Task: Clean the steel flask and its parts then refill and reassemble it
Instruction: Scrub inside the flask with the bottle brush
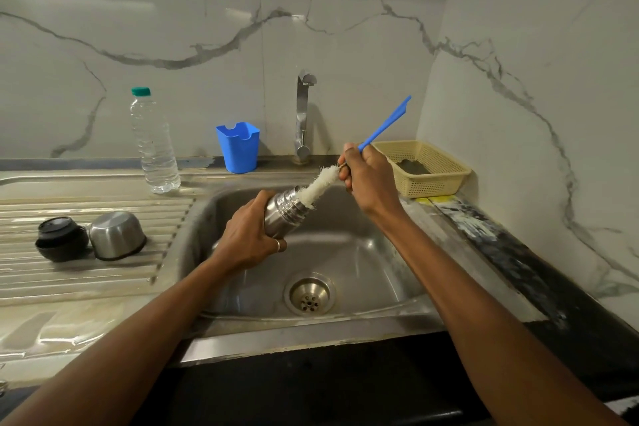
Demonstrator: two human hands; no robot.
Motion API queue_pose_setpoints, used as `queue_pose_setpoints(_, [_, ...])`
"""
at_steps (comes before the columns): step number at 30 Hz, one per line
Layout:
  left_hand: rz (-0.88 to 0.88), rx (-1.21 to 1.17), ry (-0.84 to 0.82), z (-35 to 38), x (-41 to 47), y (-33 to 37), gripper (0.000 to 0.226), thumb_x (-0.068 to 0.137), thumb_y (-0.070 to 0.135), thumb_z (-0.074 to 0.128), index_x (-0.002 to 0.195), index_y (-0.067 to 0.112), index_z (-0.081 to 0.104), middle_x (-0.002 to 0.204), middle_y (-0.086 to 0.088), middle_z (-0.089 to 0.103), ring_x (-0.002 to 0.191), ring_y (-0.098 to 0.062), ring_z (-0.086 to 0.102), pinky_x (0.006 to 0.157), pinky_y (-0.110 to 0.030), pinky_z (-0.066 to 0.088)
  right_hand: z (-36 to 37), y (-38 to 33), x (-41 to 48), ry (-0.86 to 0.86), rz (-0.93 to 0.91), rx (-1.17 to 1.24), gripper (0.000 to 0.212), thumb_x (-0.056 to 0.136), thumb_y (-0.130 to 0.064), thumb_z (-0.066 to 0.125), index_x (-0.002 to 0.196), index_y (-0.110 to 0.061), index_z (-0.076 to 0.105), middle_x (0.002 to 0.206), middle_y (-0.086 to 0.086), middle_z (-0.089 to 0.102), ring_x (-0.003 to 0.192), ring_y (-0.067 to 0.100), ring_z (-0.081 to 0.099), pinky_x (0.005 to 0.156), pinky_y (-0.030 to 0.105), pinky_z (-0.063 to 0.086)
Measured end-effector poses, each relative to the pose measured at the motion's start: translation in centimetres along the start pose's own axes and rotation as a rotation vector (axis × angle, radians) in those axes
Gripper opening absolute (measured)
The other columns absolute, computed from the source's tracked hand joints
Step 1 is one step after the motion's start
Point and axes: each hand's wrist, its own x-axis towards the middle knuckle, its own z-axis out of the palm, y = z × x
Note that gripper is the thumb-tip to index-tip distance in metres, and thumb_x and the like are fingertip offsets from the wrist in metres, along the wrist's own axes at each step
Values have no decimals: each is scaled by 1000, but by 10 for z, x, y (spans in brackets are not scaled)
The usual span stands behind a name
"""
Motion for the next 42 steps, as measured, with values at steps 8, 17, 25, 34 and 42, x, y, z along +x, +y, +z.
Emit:
queue_pose_setpoints(8, [0, -130, 46, 4, 2, 13, 73, 60, 14, 90, 122, 25, 52, 102, 5, 64, 86, -11, 63, 68, -22, 45, 32, -6, -22, -193, -51, -179, 33, 105, -35, 50, 96, -10, 70, 81, -6, 63, 81, 14, 62, 84, 38, 53])
queue_pose_setpoints(17, [-29, -73, 87, -3, 6, 4, 77, 60, 17, 92, 126, 19, 52, 110, 0, 65, 94, -19, 63, 80, -36, 53, -15, -22, 2, -18, -100, 42, 25, 100, -41, 62, 92, -20, 72, 65, -10, 63, 55, 2, 50, 59, 26, 42])
queue_pose_setpoints(25, [29, -45, 103, 1, 4, 10, 77, 59, 19, 91, 125, 21, 52, 109, 1, 64, 94, -21, 62, 83, -47, 55, 7, -15, -11, -80, -219, -152, 26, 101, -35, 62, 80, -20, 65, 68, 1, 68, 60, 8, 60, 66, 32, 52])
queue_pose_setpoints(34, [104, 18, 156, -6, 14, 24, 75, 64, 15, 86, 131, 19, 50, 115, -3, 64, 97, -22, 60, 87, -47, 53, -14, -27, -3, 152, -259, -67, 34, 105, -34, 52, 77, -18, 63, 61, -7, 62, 51, 2, 54, 61, 31, 45])
queue_pose_setpoints(42, [95, -16, 114, 5, 25, 23, 74, 64, 14, 86, 127, 20, 46, 109, 3, 59, 92, -21, 60, 81, -41, 52, -35, -22, 11, 135, -152, 75, 32, 106, -34, 51, 83, -16, 66, 64, -1, 64, 53, 8, 53, 58, 26, 45])
